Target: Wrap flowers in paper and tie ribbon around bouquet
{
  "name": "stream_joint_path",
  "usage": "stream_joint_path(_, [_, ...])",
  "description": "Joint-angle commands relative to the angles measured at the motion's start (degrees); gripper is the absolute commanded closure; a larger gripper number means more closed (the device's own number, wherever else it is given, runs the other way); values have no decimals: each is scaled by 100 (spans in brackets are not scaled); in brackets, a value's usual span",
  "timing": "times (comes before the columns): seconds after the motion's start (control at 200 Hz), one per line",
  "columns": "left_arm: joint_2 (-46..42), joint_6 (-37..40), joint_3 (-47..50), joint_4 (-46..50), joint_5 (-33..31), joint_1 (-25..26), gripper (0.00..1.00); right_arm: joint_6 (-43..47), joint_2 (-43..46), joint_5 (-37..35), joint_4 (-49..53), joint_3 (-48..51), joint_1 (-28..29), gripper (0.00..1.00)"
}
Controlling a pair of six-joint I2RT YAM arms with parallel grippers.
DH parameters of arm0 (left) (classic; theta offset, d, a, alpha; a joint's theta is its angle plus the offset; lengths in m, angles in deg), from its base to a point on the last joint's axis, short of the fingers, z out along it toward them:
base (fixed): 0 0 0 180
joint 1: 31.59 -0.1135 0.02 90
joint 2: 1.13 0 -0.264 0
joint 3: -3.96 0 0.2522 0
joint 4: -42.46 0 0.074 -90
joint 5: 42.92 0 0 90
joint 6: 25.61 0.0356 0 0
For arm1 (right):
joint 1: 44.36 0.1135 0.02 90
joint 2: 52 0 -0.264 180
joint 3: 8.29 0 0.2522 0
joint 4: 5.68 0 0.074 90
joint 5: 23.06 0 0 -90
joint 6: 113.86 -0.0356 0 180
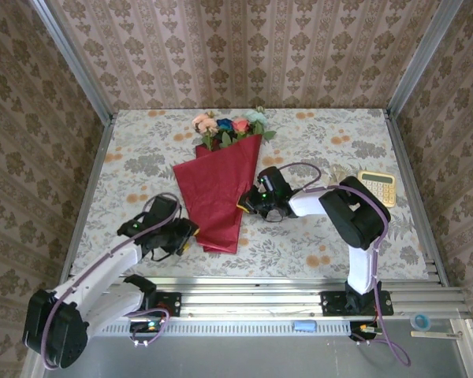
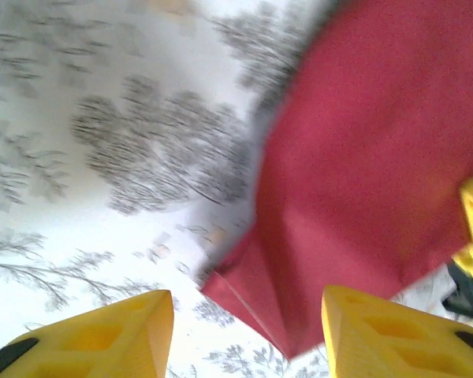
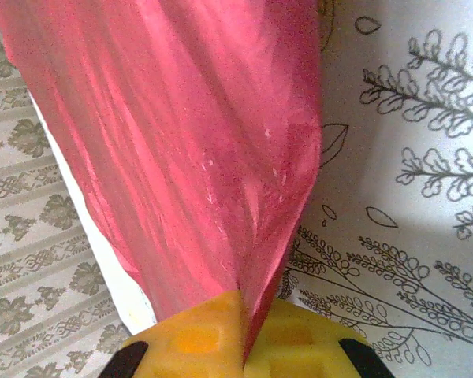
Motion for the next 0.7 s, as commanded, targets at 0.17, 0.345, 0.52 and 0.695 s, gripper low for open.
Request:
stream_joint_path(0.17, [1408,3232,-1386,375,-2209,2150,41,-242,116,-237,1571,-1042,-56,100])
stream_joint_path(0.345, [2152,3869,-1582,0,-4130,3423,35,-206,70,-101,2244,-1523,-65,100])
stream_joint_path(0.52, [3221,3975,-2152,628,-5253,3921,30,-176,-9,58,2611,-1748,-107,100])
stream_joint_path(0.695, [3973,3908,-2562,1166,-5636,4096,29,-210,-56,156,2614,-1809,-135,100])
